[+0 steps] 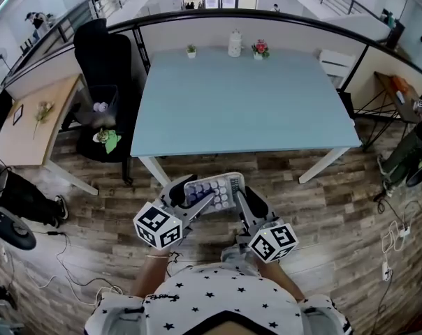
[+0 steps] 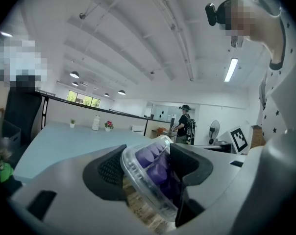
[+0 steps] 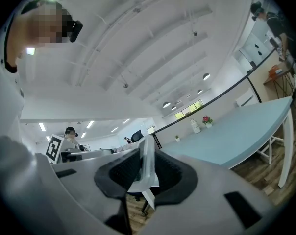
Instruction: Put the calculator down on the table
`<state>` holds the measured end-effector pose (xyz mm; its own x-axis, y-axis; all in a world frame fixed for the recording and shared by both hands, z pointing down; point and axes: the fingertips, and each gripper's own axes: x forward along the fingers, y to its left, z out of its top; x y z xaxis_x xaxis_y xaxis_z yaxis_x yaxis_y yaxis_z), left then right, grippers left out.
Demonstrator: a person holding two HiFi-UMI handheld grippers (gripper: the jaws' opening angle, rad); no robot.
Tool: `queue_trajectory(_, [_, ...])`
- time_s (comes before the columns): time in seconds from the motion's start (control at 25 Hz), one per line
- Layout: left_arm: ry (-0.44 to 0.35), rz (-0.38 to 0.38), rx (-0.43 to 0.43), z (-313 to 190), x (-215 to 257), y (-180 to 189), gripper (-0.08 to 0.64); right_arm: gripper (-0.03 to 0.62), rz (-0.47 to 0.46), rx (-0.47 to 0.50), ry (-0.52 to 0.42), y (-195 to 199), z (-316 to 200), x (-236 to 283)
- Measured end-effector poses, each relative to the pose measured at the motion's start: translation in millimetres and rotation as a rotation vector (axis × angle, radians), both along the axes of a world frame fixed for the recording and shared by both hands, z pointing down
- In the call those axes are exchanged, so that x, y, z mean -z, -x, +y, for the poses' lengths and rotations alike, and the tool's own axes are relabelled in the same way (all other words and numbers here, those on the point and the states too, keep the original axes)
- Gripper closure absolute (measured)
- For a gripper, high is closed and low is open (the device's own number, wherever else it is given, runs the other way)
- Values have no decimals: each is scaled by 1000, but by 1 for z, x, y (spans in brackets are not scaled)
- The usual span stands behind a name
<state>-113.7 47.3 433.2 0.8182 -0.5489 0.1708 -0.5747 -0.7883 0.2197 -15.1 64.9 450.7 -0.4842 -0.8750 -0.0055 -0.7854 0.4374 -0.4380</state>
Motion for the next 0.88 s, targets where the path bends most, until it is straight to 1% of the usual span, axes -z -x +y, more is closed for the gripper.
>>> queue_trajectory(0.36, [3, -9, 9, -28, 5, -42, 279, 513, -18, 7, -2, -42, -28, 5])
queue_trajectory(0.88, [-2, -13, 4, -54, 5, -110, 279, 514, -22, -3, -9, -110, -54, 4])
